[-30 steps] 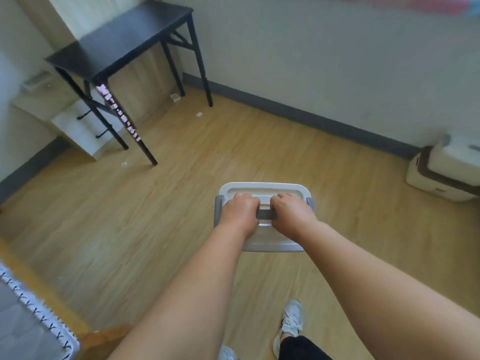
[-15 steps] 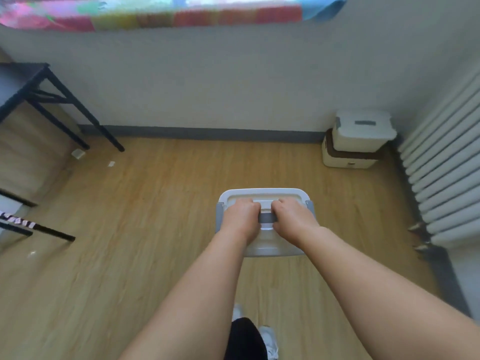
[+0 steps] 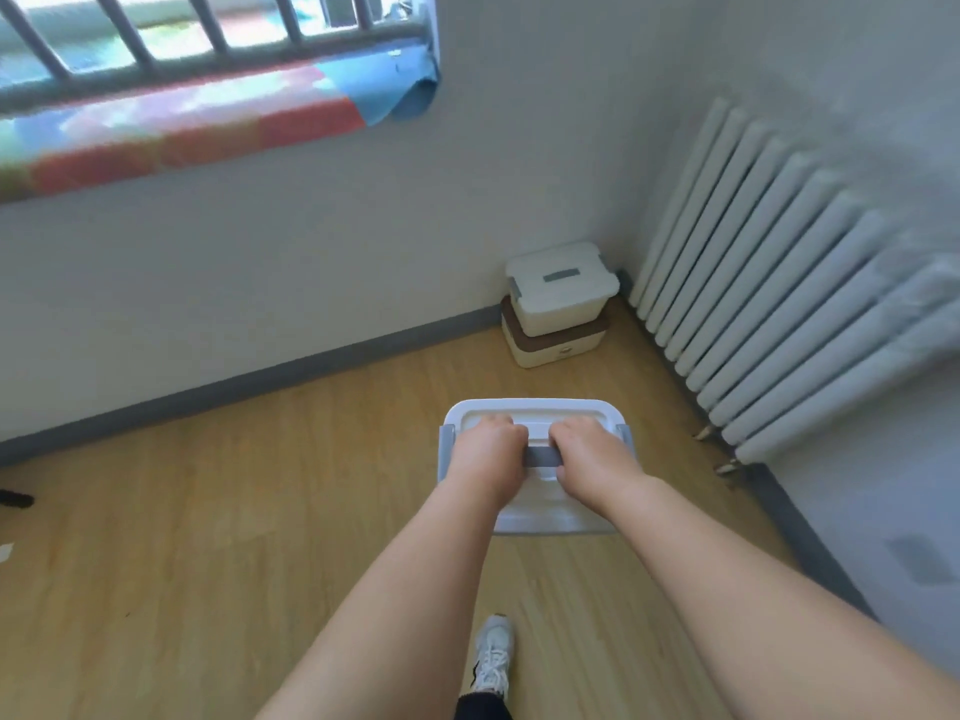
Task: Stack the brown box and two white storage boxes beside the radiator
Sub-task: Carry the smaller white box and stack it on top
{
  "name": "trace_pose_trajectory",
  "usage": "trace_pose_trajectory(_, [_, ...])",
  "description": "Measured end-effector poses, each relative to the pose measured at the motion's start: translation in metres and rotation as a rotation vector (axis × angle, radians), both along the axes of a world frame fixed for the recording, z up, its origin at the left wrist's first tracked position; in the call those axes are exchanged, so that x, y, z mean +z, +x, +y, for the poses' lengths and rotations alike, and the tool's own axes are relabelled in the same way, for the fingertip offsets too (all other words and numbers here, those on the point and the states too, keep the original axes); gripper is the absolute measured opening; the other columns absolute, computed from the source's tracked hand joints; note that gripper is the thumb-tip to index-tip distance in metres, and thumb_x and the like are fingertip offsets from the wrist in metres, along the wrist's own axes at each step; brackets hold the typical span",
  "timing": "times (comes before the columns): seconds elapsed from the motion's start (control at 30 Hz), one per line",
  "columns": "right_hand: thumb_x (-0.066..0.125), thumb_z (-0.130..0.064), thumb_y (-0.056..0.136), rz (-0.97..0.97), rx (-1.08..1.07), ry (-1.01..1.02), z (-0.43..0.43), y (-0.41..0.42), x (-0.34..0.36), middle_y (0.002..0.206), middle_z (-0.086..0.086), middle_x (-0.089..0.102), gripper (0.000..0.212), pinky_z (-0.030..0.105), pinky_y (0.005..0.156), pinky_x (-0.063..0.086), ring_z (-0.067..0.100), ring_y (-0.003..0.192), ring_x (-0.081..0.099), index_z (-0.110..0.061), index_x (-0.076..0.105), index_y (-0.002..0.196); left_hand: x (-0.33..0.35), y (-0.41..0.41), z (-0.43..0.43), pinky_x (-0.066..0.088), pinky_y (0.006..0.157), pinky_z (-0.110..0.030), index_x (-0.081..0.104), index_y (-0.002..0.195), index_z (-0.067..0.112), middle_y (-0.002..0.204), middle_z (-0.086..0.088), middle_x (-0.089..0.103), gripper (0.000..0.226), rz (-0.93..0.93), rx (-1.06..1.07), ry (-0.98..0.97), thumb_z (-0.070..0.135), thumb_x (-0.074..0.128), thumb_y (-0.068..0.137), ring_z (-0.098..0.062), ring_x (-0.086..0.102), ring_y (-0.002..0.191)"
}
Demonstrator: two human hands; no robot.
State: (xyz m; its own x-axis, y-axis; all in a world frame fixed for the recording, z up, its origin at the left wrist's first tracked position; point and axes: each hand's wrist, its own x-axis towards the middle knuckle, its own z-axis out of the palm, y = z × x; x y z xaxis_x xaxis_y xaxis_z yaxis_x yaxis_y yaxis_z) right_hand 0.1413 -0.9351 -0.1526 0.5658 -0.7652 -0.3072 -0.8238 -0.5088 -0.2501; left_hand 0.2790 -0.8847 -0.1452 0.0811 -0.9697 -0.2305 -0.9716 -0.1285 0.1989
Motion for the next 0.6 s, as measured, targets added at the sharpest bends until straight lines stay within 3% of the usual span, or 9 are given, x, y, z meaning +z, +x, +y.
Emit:
trace_pose_trajectory(0.13, [0.048,-0.008,0.085,-0.017,-0.089,-0.007,-0.054,0.0,0.01,0.106,0.006,0.053,0.013,0.039,0.082,0.045,0.026,0.105,0.048,-0.02,0.045,0.089,0.002,0.004,-0.068,0.045,0.07,-0.034,0.065,0.104,0.014,0.105,-0.006,0.058,0.021,-0.002,-0.087,-0.004,0.017,0.052,0.089,-0.026,0.053,0.103])
trace_pose_trajectory(0.4, [0.048,-0.009,0.087,-0.002,-0.217,-0.027,-0.157,-0.021,0.008,0.104,0.004,0.052,0.012,0.033,0.073,0.037,0.023,0.103,0.047,-0.018,0.051,0.093,-0.004,-0.014,-0.189,0.046,0.071,-0.034,0.063,0.11,0.017,0.104,-0.004,0.058,0.023,-0.022,-0.224,0.043,0.024,0.057,0.09,-0.024,0.054,0.101])
trace_pose_trajectory(0.6, [0.047,-0.007,0.086,-0.027,-0.211,0.006,-0.248,-0.037,-0.004,0.091,-0.001,0.043,0.017,0.033,0.071,0.036,0.023,0.096,0.045,-0.023,0.041,0.084,-0.012,-0.03,-0.278,0.045,0.072,-0.034,0.062,0.112,0.017,0.106,-0.005,0.058,0.025,-0.036,-0.232,0.062,0.026,0.057,0.089,-0.025,0.052,0.101])
